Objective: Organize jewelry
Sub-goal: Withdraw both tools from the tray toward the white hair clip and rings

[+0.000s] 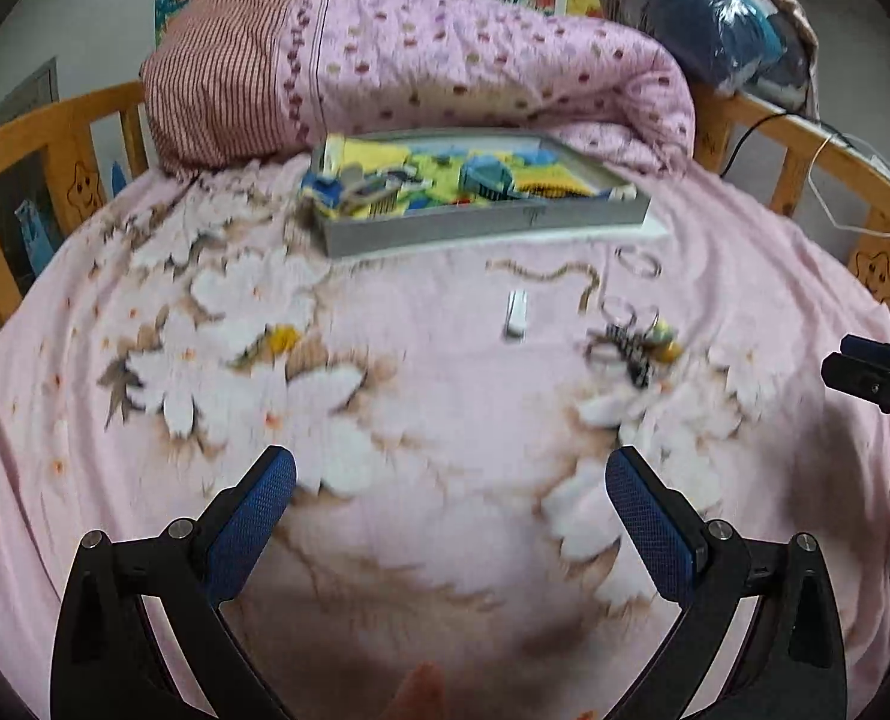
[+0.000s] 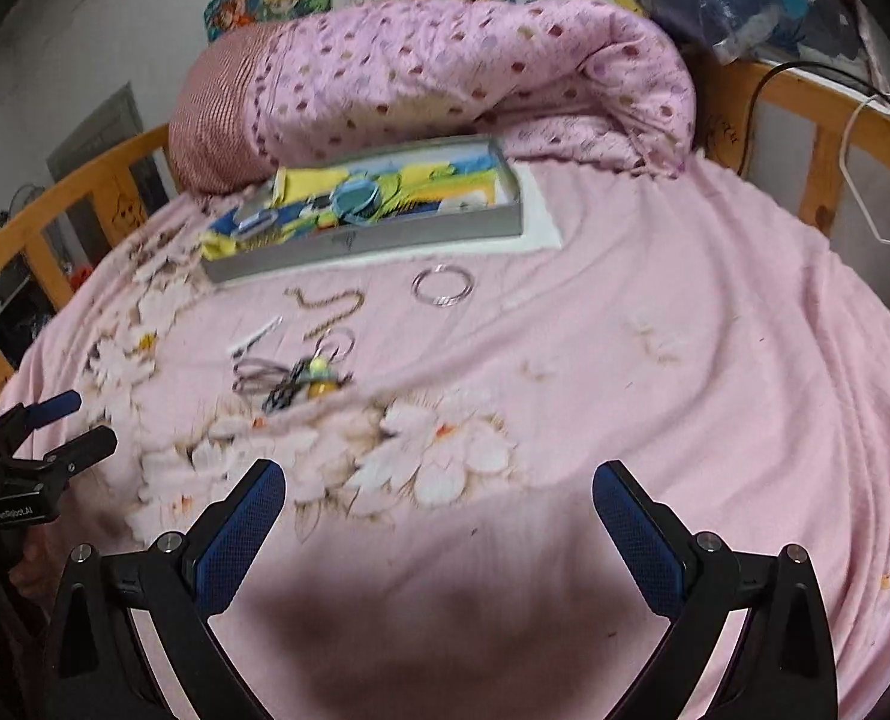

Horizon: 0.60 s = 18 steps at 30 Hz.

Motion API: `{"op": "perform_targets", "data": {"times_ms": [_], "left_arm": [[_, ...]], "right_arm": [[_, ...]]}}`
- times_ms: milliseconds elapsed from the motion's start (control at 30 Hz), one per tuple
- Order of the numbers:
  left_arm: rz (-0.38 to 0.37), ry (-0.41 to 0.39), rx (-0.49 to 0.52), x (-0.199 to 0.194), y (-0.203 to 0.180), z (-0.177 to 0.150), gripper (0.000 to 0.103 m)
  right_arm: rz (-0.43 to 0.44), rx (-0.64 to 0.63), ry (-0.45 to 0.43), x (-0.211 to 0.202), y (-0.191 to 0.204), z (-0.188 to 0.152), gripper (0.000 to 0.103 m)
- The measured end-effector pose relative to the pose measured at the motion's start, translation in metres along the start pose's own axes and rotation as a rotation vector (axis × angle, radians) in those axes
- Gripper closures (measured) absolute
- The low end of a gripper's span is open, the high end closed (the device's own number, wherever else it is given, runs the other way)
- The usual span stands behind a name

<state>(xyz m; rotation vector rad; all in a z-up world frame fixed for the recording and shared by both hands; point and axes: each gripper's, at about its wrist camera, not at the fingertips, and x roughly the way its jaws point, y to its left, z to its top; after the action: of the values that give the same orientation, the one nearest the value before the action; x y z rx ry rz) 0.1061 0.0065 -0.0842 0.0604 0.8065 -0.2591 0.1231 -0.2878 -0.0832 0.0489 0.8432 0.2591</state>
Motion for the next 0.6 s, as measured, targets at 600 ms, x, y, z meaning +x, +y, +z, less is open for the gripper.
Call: {"op": "perform_targets", "data": {"times_ms": [600], "left_arm": [[0.001,0.109,-0.047,0.026,0.020,0.000,0.002]], "right_arm": [[0.062,-0.078,0.015,0.043,0.012,0.002,0.000]]}}
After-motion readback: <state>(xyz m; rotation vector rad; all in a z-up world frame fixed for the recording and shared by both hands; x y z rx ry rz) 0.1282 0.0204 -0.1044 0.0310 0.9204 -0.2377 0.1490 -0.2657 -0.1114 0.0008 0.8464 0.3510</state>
